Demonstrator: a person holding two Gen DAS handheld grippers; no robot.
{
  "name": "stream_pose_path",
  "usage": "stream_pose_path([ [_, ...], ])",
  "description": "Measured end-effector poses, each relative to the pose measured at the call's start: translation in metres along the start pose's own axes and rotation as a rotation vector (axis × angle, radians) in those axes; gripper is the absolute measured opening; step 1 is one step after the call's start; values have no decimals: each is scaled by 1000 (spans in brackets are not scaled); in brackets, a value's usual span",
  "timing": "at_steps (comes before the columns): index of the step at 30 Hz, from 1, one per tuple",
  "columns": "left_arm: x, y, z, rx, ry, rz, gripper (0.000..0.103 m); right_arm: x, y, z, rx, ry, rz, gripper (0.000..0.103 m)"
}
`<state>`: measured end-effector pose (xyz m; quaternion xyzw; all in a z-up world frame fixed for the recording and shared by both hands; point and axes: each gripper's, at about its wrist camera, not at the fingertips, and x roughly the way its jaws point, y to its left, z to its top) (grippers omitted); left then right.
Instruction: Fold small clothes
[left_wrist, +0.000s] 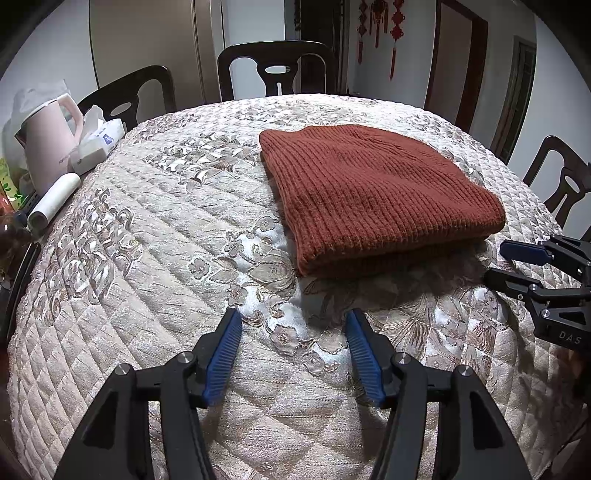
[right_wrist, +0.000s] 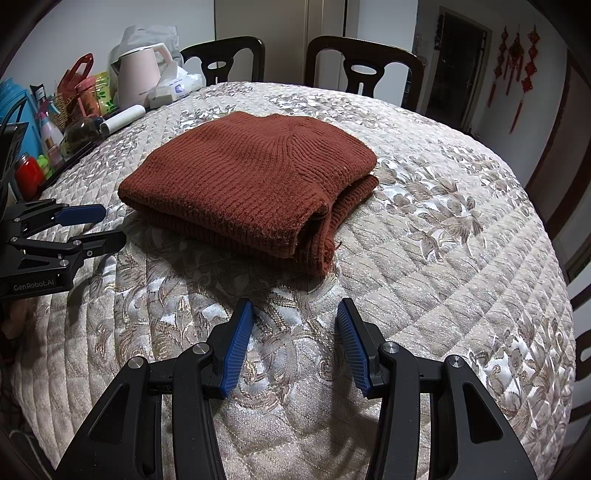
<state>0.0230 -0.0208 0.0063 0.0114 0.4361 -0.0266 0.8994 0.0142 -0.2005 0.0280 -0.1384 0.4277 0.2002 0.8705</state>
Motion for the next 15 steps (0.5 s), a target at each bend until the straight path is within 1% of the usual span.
stream_pose_path([
  [15, 1, 1, 0, -3, 1, 4, 64, 0, 0, 0, 0, 0, 0, 48],
])
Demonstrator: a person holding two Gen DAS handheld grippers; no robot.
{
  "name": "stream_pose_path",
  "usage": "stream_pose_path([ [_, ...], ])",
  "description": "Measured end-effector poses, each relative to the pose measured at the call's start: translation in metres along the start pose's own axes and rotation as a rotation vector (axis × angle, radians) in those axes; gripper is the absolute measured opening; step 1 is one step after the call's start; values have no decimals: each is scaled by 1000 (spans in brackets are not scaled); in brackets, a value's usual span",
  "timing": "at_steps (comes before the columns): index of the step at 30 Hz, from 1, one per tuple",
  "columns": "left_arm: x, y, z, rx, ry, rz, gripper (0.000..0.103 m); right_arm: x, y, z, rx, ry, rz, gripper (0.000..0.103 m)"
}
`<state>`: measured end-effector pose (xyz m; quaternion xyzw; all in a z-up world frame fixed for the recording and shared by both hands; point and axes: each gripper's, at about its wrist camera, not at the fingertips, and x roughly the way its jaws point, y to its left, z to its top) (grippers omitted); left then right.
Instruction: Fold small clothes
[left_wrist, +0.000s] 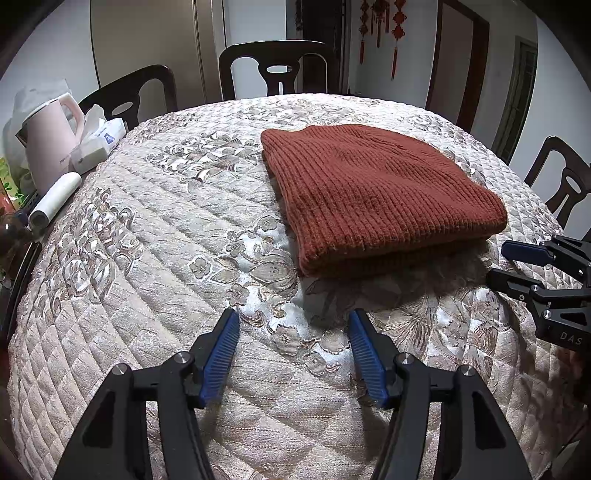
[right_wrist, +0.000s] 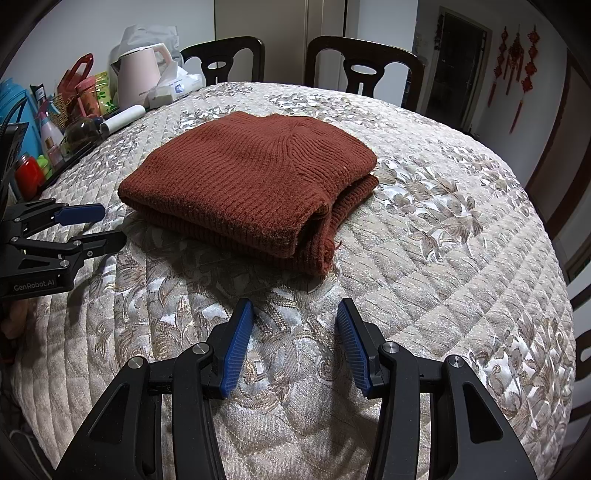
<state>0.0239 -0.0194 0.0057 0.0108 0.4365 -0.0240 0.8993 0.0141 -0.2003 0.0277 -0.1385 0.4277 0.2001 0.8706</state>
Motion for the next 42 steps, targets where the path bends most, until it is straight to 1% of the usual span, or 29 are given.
stream_pose_path([
  [42, 1, 1, 0, 0, 0, 1, 68, 0, 1, 0, 0, 0, 0, 48],
])
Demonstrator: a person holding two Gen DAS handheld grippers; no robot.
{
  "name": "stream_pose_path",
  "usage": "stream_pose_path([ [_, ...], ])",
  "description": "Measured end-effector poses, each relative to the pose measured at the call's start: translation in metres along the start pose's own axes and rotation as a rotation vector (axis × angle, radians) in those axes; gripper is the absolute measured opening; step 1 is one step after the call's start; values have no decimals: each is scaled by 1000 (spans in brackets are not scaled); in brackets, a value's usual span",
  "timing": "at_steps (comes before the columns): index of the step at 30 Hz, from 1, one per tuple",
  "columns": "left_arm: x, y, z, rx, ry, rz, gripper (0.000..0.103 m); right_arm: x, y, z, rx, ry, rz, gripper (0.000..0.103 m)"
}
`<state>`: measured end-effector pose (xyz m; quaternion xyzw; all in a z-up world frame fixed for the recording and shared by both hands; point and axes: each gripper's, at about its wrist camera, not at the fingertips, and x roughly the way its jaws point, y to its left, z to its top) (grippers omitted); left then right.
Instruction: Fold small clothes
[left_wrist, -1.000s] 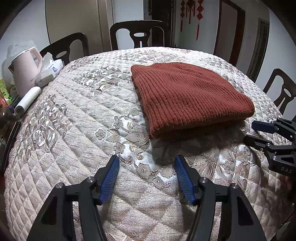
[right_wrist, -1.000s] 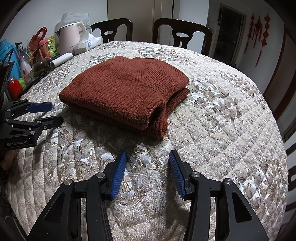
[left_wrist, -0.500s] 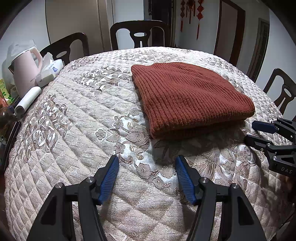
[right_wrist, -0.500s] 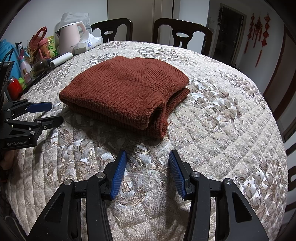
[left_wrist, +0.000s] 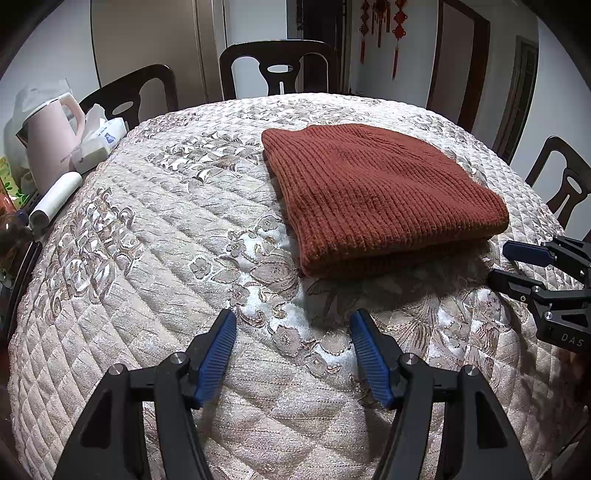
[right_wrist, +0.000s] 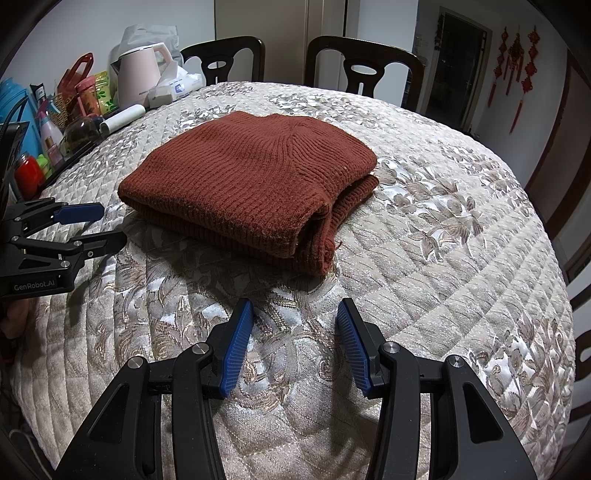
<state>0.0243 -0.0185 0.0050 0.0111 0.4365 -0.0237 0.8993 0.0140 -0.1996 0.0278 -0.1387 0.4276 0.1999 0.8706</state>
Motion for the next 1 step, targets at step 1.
stream_pose_path([
  [1, 0, 1, 0, 0, 0, 0, 68, 0, 0, 0, 0, 0, 0, 48],
])
